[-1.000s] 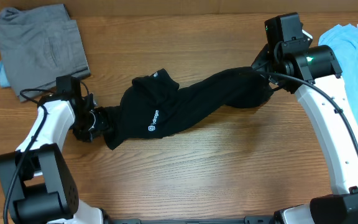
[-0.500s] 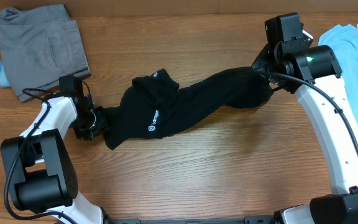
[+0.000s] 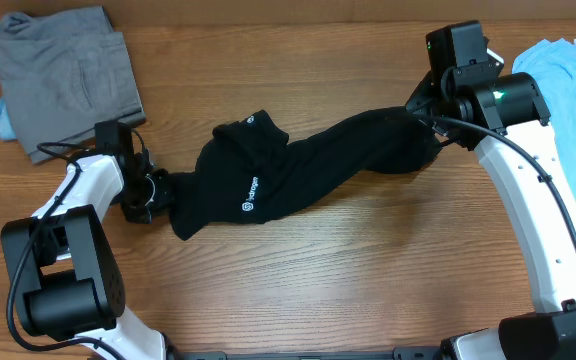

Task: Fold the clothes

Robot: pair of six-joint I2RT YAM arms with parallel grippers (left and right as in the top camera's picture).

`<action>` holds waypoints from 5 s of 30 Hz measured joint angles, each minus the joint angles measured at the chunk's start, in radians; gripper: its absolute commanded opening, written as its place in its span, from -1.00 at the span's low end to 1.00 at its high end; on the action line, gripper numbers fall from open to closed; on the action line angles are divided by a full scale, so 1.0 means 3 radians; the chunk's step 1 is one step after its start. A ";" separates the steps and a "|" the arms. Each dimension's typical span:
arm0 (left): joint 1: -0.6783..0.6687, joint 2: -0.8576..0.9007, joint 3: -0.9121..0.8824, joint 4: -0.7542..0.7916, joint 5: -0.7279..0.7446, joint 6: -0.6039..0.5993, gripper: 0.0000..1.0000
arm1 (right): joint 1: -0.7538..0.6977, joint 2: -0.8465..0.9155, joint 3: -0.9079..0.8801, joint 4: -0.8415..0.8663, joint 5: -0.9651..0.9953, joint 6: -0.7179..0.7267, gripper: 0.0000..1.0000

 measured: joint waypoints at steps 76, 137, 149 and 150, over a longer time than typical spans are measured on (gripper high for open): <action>-0.0477 -0.1265 0.2124 -0.2447 -0.0631 -0.0257 1.00 | -0.0004 0.0071 0.0211 -0.0280 -0.0203 -0.0164 1.00; -0.0256 -0.0025 -0.0034 -0.0429 -0.0378 0.0011 -0.89 | -0.0231 0.0071 -0.0189 -0.0296 -0.0107 -0.0685 1.00; -0.0257 -0.0025 -0.0036 -0.0477 -0.0378 0.0011 -0.88 | -0.0670 0.0493 -0.0188 -0.0292 -0.0916 -0.1082 0.80; -0.0257 -0.0025 -0.0036 -0.0479 -0.0378 0.0011 -0.88 | -0.0670 0.0565 -0.0188 -0.0328 -0.0966 -0.1087 0.81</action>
